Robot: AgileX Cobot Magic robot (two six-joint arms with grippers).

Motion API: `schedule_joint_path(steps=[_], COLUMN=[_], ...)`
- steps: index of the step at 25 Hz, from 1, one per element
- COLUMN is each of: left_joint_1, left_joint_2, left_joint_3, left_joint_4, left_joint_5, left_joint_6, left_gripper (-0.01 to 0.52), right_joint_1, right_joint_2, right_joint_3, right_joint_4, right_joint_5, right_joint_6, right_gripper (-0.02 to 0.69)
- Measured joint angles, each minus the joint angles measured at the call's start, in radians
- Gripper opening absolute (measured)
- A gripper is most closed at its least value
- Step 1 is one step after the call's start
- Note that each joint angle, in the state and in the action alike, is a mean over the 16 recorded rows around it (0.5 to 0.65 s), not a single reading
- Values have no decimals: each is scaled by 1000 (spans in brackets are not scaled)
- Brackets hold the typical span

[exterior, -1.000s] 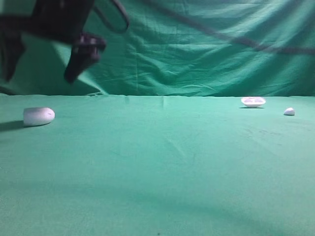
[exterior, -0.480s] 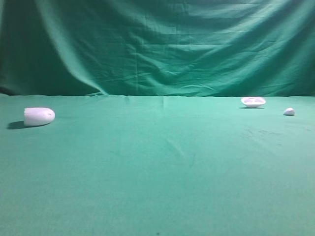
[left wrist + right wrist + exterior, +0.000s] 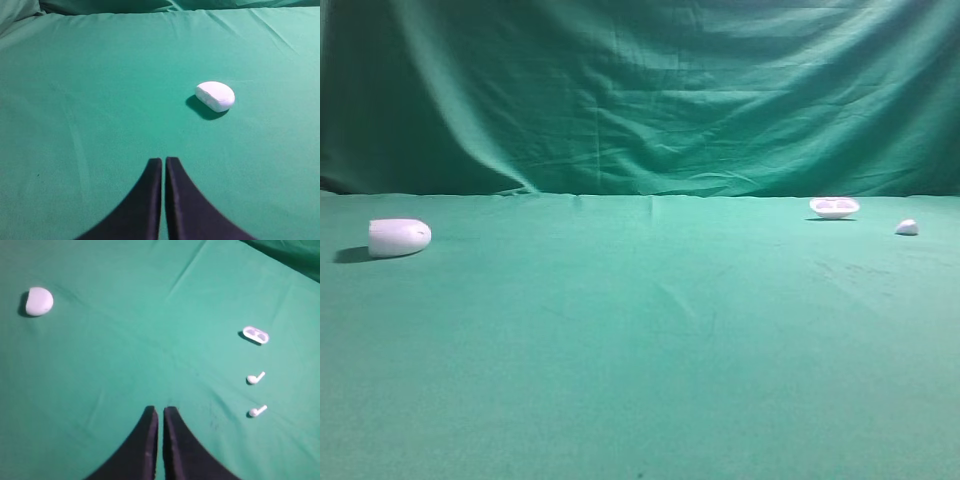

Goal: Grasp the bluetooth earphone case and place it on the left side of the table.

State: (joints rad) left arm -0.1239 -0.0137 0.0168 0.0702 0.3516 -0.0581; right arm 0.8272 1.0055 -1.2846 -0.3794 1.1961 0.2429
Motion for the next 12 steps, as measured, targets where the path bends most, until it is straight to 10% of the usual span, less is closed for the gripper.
schedule_joint_path(steps=[12], left_joint_1=[0], left_joint_2=[0], left_joint_3=[0], left_joint_4=[0], left_joint_5=[0], left_joint_6=[0], left_gripper=[0], right_joint_1=[0], right_joint_2=[-454], right_joint_3=[369], right_joint_4=[65], right_joint_5=[-217], right_joint_6=[4], right_gripper=[0])
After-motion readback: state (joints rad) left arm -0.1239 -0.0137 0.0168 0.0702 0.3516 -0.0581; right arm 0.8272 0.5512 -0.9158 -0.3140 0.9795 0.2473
